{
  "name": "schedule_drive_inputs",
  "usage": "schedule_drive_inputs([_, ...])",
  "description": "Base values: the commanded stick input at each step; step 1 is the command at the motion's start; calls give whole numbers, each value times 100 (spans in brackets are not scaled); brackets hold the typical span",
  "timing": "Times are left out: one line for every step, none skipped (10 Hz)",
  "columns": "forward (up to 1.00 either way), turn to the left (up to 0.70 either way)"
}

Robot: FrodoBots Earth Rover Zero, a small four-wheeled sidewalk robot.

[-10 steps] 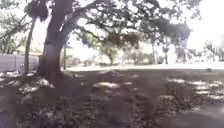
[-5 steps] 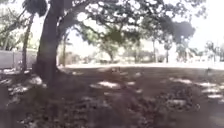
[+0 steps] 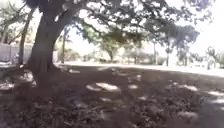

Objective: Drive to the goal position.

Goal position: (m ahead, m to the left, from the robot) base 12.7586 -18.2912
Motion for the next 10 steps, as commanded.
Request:
schedule_drive_inputs([70,0])
schedule_drive_inputs([70,0])
schedule_drive_inputs([70,0])
schedule_drive_inputs([70,0])
schedule_drive_inputs([70,0])
schedule_drive_inputs([70,0])
schedule_drive_inputs([70,0])
schedule_drive_inputs([70,0])
schedule_drive_inputs([70,0])
schedule_drive_inputs([70,0])
